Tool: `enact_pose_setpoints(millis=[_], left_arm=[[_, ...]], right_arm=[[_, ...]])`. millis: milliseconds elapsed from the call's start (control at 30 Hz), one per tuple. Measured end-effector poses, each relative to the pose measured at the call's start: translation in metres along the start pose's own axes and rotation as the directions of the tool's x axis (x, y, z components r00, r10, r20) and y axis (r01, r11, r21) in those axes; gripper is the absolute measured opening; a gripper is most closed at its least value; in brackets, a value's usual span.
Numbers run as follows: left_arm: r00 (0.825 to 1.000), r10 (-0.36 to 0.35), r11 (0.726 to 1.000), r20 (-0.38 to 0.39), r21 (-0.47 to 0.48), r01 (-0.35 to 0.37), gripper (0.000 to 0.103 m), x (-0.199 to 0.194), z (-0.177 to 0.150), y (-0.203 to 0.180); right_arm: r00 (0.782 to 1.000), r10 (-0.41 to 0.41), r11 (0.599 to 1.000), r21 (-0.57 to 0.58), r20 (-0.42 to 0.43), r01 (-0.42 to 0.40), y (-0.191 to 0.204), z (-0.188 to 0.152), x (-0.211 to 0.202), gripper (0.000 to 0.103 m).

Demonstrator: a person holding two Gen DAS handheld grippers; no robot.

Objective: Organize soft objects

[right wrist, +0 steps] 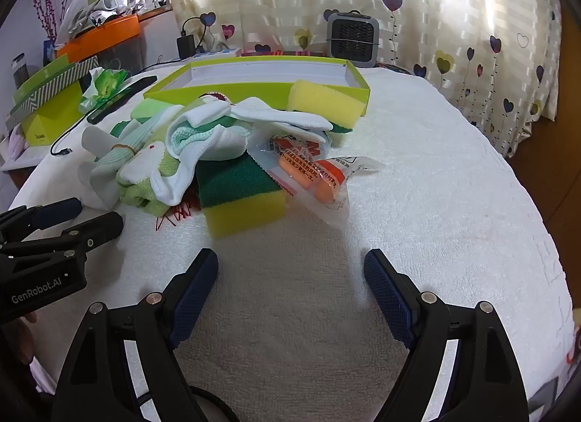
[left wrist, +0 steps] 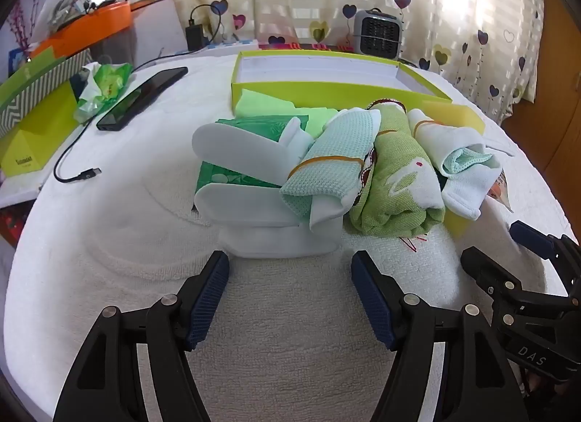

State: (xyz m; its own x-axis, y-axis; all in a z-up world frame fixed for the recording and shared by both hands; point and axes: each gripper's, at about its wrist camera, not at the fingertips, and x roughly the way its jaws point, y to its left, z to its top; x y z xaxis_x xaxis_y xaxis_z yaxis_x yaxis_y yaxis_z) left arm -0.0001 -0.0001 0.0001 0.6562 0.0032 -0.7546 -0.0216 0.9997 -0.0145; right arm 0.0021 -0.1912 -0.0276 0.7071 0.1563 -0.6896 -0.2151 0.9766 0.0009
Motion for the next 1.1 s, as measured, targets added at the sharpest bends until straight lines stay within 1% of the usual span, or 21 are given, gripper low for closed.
enact_pose_setpoints(millis=[733,800,1100], left_arm=[[1.000,-0.001,1.000,-0.005,-0.003,0.001,0.070,0.0003,-0.0002,-0.0009],[1.000,-0.001,1.000,-0.004,-0.002,0.001,0.070,0.0016,0.0009,0.0070],[1.000,-0.001,1.000,-0.003,-0.003,0.001,0.070,0.0011,0.0008,0.0055]], right_arm=[[1.000,-0.002,1.000,-0.002,-0.003,0.002,-0.0009,0.0003,-0.0008,0.083],[1.000,-0.001,1.000,-0.002,-0.003,0.001,-0.0010,0.0003,-0.0009,0.083],[1.000,-0.001,1.000,-0.001,-0.002,0.001,-0.0012,0.0003,-0.0011,0.083]])
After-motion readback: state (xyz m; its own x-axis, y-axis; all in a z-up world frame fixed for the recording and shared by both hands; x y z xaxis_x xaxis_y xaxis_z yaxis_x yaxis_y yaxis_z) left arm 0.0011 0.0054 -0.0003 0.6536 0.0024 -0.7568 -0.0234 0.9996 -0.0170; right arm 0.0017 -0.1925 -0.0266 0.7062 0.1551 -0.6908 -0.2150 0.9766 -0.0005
